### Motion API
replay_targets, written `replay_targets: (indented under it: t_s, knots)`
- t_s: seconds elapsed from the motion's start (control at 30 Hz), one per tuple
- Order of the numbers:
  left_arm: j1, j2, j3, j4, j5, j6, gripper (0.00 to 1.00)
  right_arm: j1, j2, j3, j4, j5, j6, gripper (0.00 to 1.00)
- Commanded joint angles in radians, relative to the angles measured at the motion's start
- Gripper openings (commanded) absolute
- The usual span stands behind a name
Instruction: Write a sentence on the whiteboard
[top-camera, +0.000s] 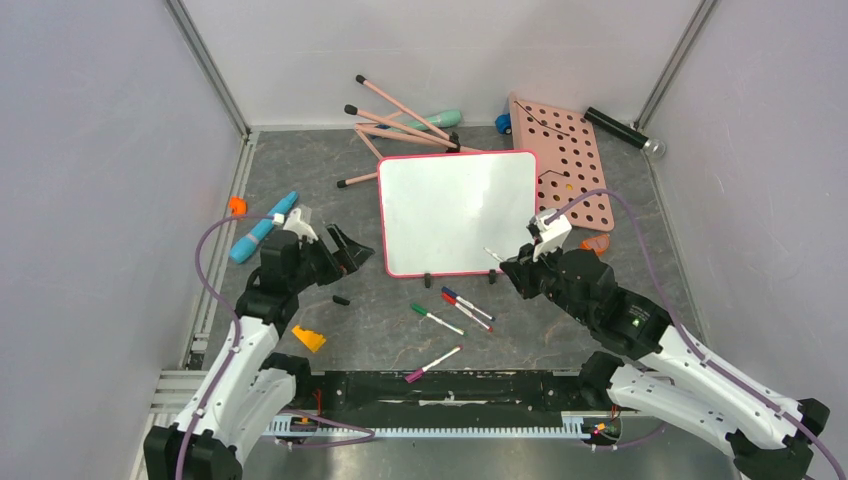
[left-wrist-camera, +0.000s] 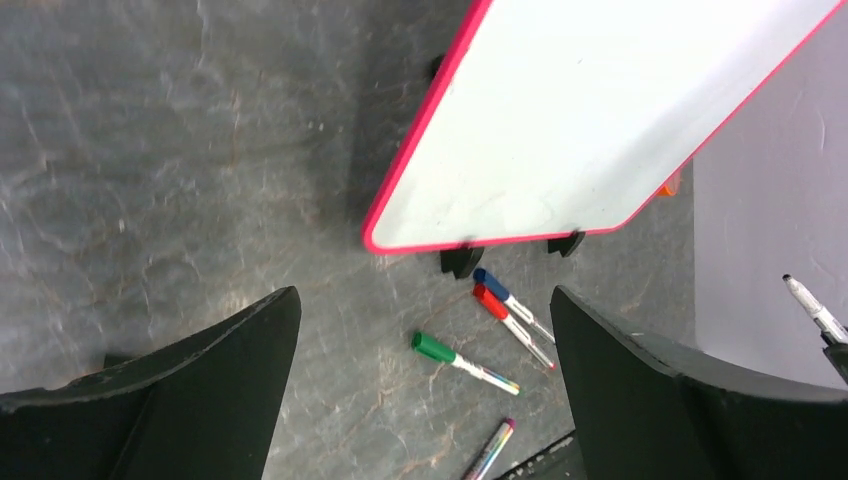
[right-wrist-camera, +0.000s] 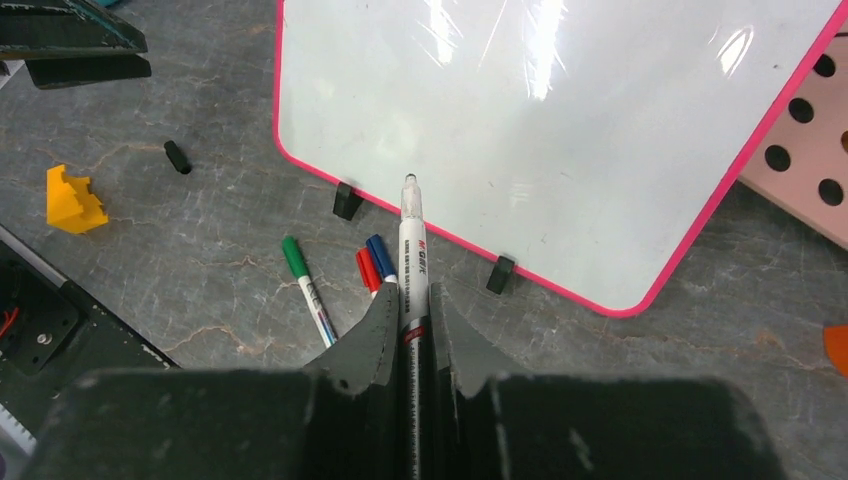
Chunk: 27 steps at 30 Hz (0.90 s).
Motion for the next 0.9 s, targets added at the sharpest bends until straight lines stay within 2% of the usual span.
replay_targets:
  t_s: [0.0,0.2,0.27,0.33,0.47,0.67,0.87]
  knots:
    - [-0.003,-0.002,0.02,0.189,0.02,0.159,1.0,0.002,0.007,0.064,0.024,0.038,-0.063,0.0]
    - [-0.001,0.077,0.029,0.31,-0.024,0.146,1.0,0.002,0.001,0.08,0.036,0.078,-0.102,0.0]
    - [0.0,0.125,0.055,0.314,0.013,0.169,1.0,0.002,-0.015,0.066,0.058,0.084,-0.113,0.0]
    - [0.0,0.171,0.059,0.375,0.108,0.204,1.0,0.002,-0.028,0.05,0.086,0.088,-0.122,0.0]
    - [-0.001,0.226,0.028,0.515,0.148,0.216,1.0,0.001,-0.017,0.059,0.109,0.091,-0.136,0.0]
    - [-0.001,0.297,0.052,0.664,0.222,0.285,1.0,0.002,0.022,0.155,0.03,0.064,-0.124,0.0]
    - [-0.001,0.397,0.044,0.846,0.272,0.3,1.0,0.001,0.02,0.139,0.021,0.084,-0.039,0.0]
